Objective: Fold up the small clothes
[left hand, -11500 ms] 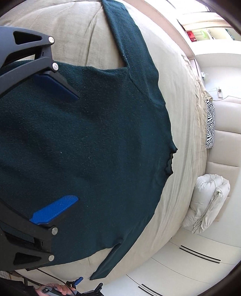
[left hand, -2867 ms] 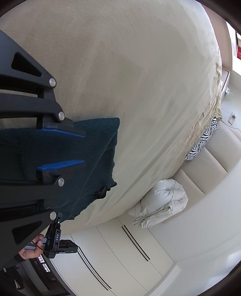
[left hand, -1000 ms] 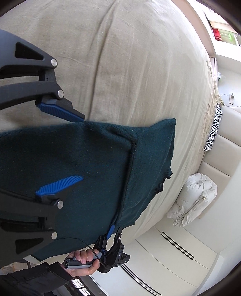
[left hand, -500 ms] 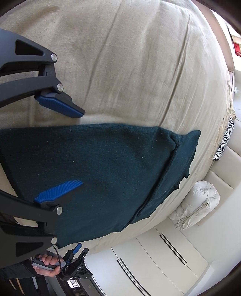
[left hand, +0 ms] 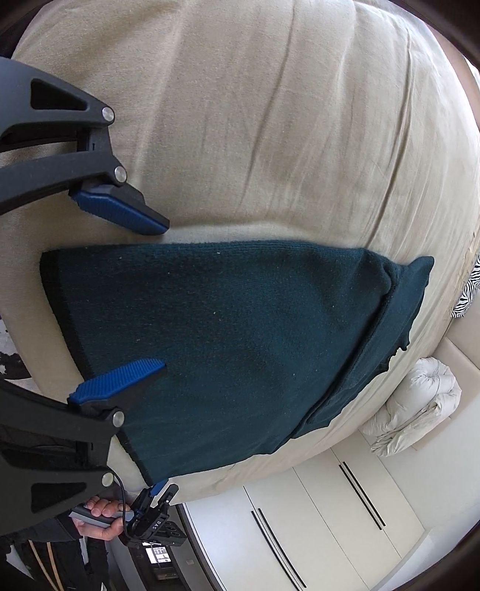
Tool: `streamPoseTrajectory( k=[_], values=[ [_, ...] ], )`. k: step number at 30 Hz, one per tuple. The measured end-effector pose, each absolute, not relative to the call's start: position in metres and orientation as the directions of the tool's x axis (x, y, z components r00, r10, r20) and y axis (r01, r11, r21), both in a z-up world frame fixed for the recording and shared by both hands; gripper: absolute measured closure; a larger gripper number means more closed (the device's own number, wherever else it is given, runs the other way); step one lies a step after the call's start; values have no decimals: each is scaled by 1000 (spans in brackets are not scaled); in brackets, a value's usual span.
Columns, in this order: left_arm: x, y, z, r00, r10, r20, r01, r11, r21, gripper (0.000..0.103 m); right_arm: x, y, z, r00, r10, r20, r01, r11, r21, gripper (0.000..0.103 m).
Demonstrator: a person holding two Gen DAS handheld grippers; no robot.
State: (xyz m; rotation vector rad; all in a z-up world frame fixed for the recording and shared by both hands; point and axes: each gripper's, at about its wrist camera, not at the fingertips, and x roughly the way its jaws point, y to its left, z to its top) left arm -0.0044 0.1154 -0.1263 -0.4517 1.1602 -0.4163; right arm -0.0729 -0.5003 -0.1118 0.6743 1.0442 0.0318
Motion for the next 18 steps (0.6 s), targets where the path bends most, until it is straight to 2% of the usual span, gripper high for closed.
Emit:
streamPoseTrajectory(
  k=[11,15,17,18],
  values=[
    [-20,122,-130,264,-582,-769,21,800,-599,40,-87,-513,-111,532,391,-751,302,741,600,51],
    [-22,124,-134,261,-572,-778,-1,805,-593,61,-92,-518,-106,540,366,-758,326,739,589,51],
    [-24,125,-137,254,-574,-779,-10,804,-595,80,-95,-522,-105,539,352,-765,340,740,580,51],
    [-25,125,-138,249,-572,-782,-11,806,-592,83,-96,-523,-106,537,352,-767,344,738,580,51]
  ],
)
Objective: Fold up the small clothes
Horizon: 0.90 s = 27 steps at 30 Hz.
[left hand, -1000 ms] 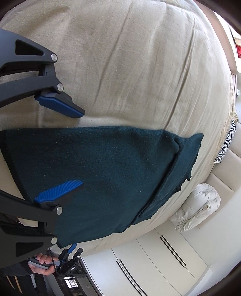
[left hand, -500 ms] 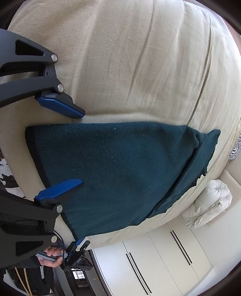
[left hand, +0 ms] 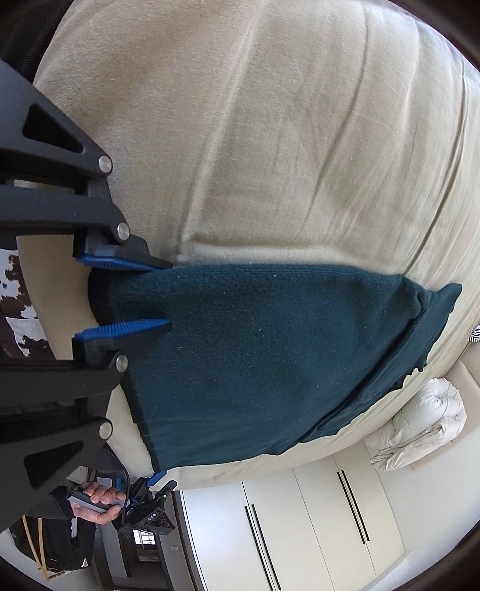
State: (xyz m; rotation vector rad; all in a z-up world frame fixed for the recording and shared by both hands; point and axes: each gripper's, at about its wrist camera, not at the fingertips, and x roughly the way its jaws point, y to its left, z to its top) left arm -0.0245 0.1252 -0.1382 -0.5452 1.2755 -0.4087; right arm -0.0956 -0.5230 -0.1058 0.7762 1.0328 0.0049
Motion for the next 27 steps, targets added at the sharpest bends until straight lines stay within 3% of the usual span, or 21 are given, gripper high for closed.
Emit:
streamPoseTrajectory(
  k=[5,10,13,15,16,20,27],
  values=[
    [-24,124,-138,248,-575,-779,0,805,-594,91,-94,-518,-110,503,357,-787,343,753,561,52],
    [-24,122,-135,254,-585,-770,12,798,-602,93,-89,-505,-113,449,389,-804,314,774,550,62],
    [-25,124,-134,258,-594,-762,21,792,-610,93,-83,-502,-120,424,406,-810,316,771,552,72],
    [-27,125,-132,266,-602,-753,33,786,-617,94,-80,-503,-123,419,407,-812,321,770,552,94],
    [-29,126,-130,270,-606,-748,37,783,-621,94,-79,-503,-124,417,405,-814,326,769,550,96],
    [-34,133,-120,304,-646,-700,58,746,-664,94,-82,-495,-114,439,400,-805,295,782,549,97],
    [-34,145,-95,364,-717,-595,67,657,-751,94,-82,-491,-84,517,479,-709,240,714,657,97]
  ],
)
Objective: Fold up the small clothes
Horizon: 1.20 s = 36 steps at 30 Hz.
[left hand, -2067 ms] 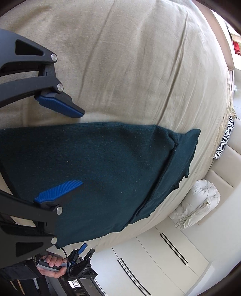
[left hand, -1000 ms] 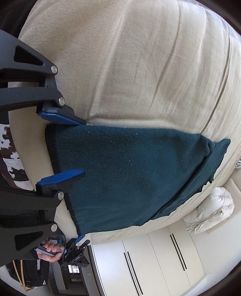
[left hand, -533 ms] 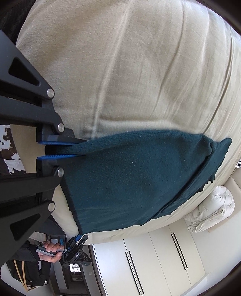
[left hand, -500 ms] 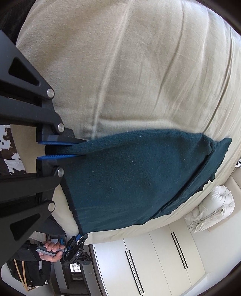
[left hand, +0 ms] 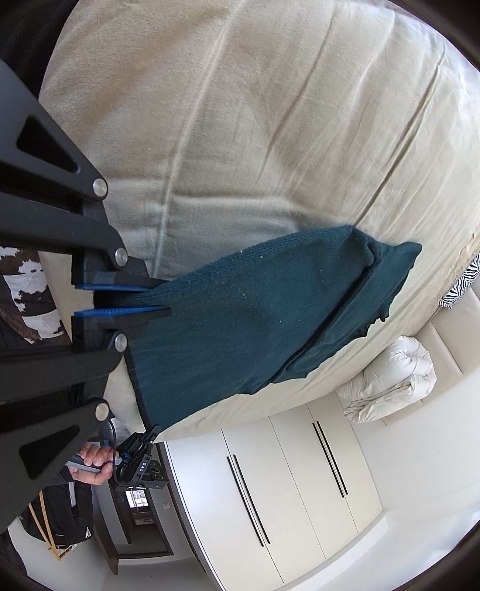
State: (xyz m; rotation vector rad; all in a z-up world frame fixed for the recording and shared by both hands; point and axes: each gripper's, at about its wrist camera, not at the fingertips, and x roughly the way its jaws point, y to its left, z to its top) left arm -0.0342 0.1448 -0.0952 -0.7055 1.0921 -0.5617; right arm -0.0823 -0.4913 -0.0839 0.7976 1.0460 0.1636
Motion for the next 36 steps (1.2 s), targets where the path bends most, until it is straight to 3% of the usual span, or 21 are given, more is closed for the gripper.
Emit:
streamPoseTrajectory(
  k=[7,15,28,36],
  values=[
    [-28,163,-86,414,-784,-462,28,519,-854,95,-69,-493,-61,589,559,-583,186,609,771,97],
    [-6,171,-74,463,-798,-386,16,443,-896,95,-45,-499,-40,651,577,-494,143,546,826,97],
    [97,177,-50,573,-770,-280,29,360,-933,95,56,-514,-12,721,504,-476,150,557,817,97],
    [194,171,-55,596,-744,-301,3,377,-926,95,150,-519,-15,726,445,-524,184,609,771,97]
  ],
)
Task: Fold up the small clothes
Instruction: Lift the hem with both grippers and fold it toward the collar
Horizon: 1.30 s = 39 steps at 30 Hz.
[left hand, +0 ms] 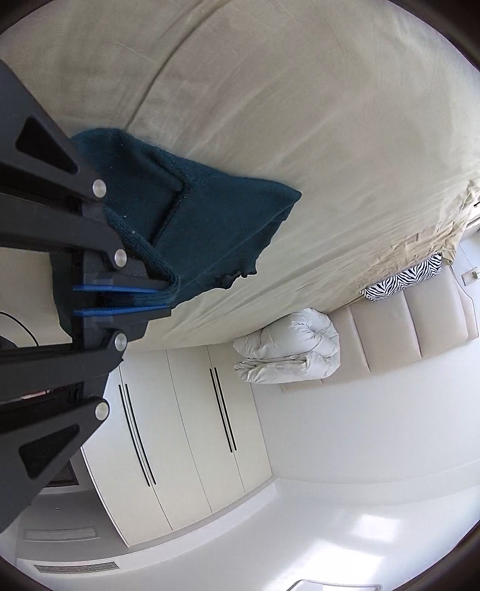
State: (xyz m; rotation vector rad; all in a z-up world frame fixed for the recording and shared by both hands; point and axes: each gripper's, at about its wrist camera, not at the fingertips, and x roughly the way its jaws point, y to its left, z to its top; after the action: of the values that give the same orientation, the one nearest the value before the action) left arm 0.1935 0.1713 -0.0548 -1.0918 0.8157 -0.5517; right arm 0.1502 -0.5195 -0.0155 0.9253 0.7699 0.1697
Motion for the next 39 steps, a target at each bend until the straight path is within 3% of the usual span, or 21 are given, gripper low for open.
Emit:
streamPoseTrajectory(
  k=[8,25,27,28,29,30,31,32,36,39],
  values=[
    [277,158,-70,596,-713,-369,-25,442,-897,95,244,-521,-40,706,400,-585,234,647,725,97],
    [378,151,-130,574,-625,-529,-118,576,-809,92,373,-531,-114,648,354,-675,369,630,684,94],
    [380,153,-139,570,-616,-543,-135,582,-802,70,380,-534,-124,637,353,-685,389,620,681,84],
    [378,155,-140,578,-612,-541,-138,580,-803,52,381,-534,-126,637,341,-691,396,625,673,79],
    [374,157,-139,586,-604,-540,-136,584,-801,46,380,-533,-126,649,333,-684,388,628,674,69],
    [370,158,-138,588,-602,-540,-128,589,-798,46,379,-533,-123,661,332,-673,373,633,678,63],
    [366,158,-136,585,-603,-542,-120,597,-793,46,377,-533,-120,670,318,-671,370,641,673,44],
    [360,159,-134,586,-603,-542,-112,602,-790,46,374,-535,-116,682,301,-667,369,646,668,34],
    [335,152,-125,581,-592,-558,-68,648,-758,45,356,-536,-99,698,283,-657,334,683,649,35],
    [312,149,-122,589,-560,-584,-53,693,-719,38,336,-524,-92,668,262,-696,309,754,580,36]
  ],
)
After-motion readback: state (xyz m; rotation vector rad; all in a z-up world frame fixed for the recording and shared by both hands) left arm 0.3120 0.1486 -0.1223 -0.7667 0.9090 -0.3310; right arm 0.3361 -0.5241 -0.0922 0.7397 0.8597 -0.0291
